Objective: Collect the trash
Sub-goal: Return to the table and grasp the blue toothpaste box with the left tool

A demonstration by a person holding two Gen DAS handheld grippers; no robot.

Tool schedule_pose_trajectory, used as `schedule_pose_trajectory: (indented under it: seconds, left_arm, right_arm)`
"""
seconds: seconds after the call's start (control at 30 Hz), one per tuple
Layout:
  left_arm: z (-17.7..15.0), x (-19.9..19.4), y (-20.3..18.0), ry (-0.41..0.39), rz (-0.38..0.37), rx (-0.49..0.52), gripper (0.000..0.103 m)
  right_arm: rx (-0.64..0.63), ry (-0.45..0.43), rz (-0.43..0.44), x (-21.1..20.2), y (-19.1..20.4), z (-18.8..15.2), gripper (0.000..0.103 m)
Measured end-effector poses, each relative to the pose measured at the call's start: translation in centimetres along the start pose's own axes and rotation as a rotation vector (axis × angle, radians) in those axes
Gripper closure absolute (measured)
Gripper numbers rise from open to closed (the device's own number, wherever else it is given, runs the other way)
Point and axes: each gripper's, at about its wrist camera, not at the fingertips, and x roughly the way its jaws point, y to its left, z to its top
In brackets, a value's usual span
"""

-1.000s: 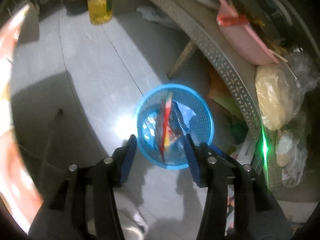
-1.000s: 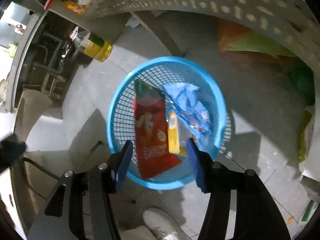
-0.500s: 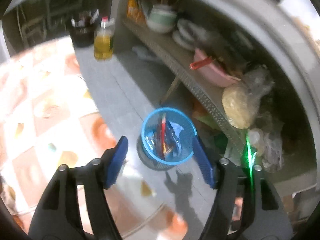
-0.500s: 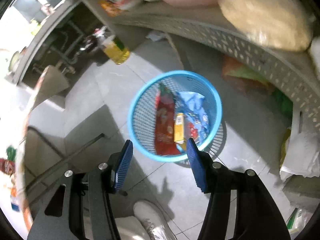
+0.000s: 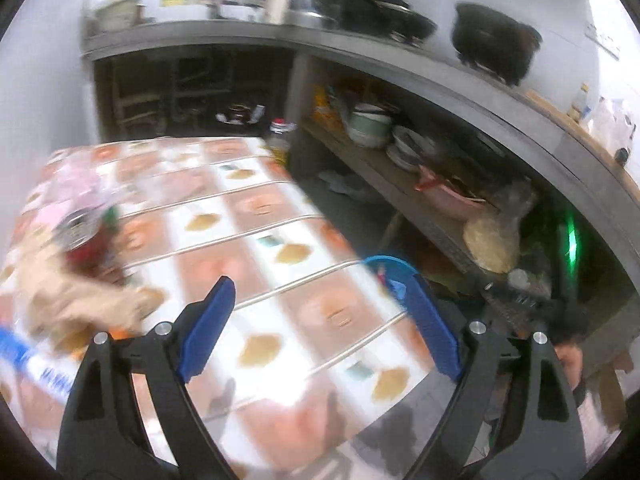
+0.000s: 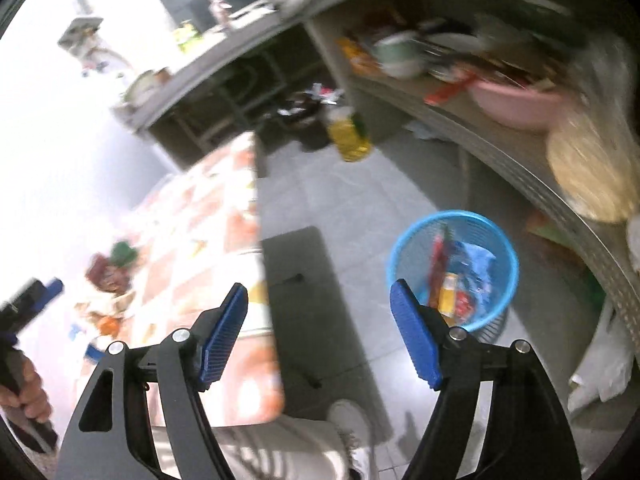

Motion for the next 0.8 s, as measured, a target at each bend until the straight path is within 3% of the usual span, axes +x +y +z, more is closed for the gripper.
schedule_pose_trajectory:
  seconds: [0.1, 0.23, 0.3, 0.33, 0.43, 0.63, 0.8]
  left_arm:
    - [-1.9, -3.2, 3.0, -0.036, 0.072, -0.037, 0.020]
    - [-3.8, -6.7, 8.4, -0.081, 0.161, -0.179, 0.020]
    - [-4.7, -7.9, 11.5, -0.095, 0.226, -0.278, 0.020]
    - [-5.3, -8.2, 14.1, -0.082, 0.291, -0.378, 0.020]
    - [-6.7, -7.7, 19.8, -0.009, 0.379, -0.599, 0.020]
    - [-9.4, -4.0, 26.4, 0.077, 0.330, -0.900, 0.020]
    - [-9.6, -2.5, 26.5, 0.064, 0.324, -0.906, 0.020]
  right_arm:
    - [-0.048, 0.001, 0.069, -0.4, 3.6, -0.2, 0.031]
    - [-0.111, 0.043, 0.130, 0.3, 7.7, -1.0, 0.031]
    - [-0.138, 0.073, 0.158, 1.2, 9.7, -1.7, 0.031]
    - [-0.146, 0.085, 0.169, 1.5, 10.6, -2.0, 0.031]
    - [-0.166, 0.117, 0.201, 2.4, 12.9, -3.1, 0.031]
    - [-0.230, 0.166, 0.232, 3.5, 16.8, -4.8, 0.031]
    - [-0.269, 0.197, 0.249, 4.3, 19.3, -5.3, 0.031]
